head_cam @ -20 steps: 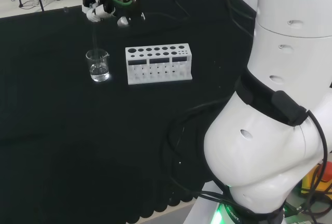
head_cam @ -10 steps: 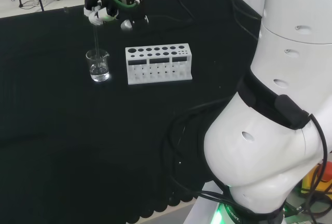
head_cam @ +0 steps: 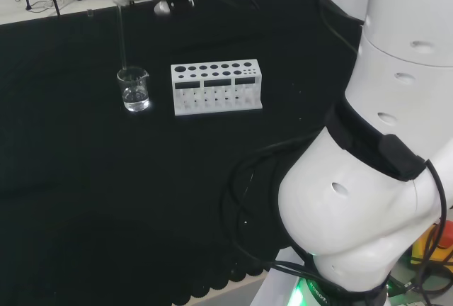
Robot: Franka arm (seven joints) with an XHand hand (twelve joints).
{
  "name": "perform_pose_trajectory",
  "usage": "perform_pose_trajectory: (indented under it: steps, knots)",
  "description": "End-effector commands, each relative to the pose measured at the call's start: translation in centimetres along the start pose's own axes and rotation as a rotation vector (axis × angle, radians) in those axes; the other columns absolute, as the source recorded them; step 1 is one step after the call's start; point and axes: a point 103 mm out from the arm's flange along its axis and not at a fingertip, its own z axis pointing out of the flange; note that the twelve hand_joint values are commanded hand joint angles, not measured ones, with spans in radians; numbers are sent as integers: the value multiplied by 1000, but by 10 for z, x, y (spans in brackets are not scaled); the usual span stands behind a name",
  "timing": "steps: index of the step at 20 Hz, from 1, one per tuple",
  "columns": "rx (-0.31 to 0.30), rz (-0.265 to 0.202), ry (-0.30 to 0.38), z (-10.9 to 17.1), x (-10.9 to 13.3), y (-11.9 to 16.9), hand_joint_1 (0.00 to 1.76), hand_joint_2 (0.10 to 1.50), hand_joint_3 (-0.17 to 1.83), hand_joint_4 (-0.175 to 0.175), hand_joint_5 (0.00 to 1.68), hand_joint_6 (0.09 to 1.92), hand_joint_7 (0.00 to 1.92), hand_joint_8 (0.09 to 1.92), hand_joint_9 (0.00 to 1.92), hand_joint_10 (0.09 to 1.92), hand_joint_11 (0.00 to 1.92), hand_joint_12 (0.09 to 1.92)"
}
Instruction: Put the glass rod back on the white test tube rack.
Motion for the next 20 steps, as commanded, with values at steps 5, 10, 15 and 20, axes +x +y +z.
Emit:
perform_pose_trajectory:
  steps: [5,10,15,20]
  knots:
    - [-15,51,-19,-41,-26,-20,1297,1073,1,-175,1074,544,1106,1116,1570,890,1613,788]
    - [-43,147,-24,-53,-65,-36,1297,1073,1,-175,1073,545,1105,1116,1570,890,1613,788]
    - [-92,243,-31,-69,-110,-65,1297,1074,1,-175,1072,546,1105,1117,1570,890,1613,789]
    - [-115,288,-32,-79,-141,-93,1297,1074,1,-175,1072,547,1105,1117,1570,890,1613,789]
